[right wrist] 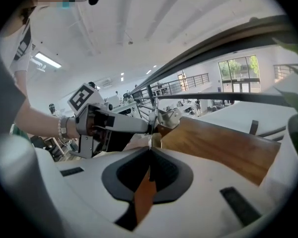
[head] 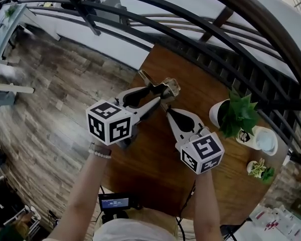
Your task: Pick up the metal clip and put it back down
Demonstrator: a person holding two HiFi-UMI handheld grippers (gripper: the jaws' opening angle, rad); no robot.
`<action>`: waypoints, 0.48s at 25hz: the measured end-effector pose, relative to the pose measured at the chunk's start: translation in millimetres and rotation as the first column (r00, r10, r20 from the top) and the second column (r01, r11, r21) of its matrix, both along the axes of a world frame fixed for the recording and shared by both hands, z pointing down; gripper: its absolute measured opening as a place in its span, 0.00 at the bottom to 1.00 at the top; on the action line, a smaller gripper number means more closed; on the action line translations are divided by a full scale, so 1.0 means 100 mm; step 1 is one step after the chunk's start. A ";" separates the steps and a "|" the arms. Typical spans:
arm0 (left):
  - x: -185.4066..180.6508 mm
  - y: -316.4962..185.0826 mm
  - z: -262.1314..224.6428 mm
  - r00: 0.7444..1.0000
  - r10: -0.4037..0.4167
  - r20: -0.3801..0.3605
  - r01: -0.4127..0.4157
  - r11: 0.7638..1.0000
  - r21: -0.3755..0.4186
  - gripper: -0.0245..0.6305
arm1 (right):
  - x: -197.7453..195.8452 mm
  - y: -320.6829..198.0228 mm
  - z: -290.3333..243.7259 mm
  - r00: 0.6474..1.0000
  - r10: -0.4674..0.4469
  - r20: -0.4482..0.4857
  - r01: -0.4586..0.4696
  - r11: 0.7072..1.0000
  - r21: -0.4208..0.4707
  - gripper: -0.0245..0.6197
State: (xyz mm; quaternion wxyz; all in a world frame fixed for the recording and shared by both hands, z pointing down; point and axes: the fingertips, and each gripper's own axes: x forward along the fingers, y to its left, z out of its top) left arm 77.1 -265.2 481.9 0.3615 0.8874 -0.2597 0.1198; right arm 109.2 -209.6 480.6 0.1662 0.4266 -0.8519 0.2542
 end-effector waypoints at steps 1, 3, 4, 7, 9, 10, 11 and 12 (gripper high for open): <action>0.00 -0.01 0.04 1.000 -0.001 0.011 0.001 1.000 -0.004 0.33 | 0.01 -0.01 0.04 1.000 0.001 -0.002 -0.001 1.000 -0.007 0.06; 0.00 -0.03 0.13 0.999 -0.001 0.054 0.001 1.000 -0.001 0.33 | 0.02 -0.03 0.11 1.000 0.006 -0.005 -0.006 1.000 -0.023 0.06; 0.00 -0.03 0.18 0.997 0.002 0.080 -0.002 1.000 0.002 0.33 | 0.02 -0.03 0.14 1.000 0.009 -0.005 -0.009 0.999 -0.031 0.06; 0.00 -0.06 0.28 0.992 0.000 0.124 0.001 1.000 -0.005 0.33 | 0.03 -0.06 0.25 1.000 0.023 0.002 -0.022 0.998 -0.059 0.06; -0.02 -0.07 0.31 0.992 -0.009 0.129 0.011 1.000 -0.012 0.33 | 0.03 -0.09 0.31 1.000 0.030 0.002 -0.030 0.997 -0.078 0.06; -0.03 -0.08 0.31 0.992 -0.013 0.128 0.015 1.000 -0.014 0.33 | 0.02 -0.10 0.34 1.000 0.031 0.001 -0.031 0.996 -0.087 0.06; -0.04 -0.08 0.32 0.992 -0.016 0.126 0.019 1.000 -0.015 0.33 | 0.01 -0.12 0.37 1.000 0.031 0.000 -0.031 0.995 -0.096 0.06; -0.04 -0.08 0.32 0.992 -0.019 0.123 0.021 1.000 -0.017 0.33 | 0.01 -0.13 0.39 1.000 0.030 -0.004 -0.030 0.994 -0.104 0.06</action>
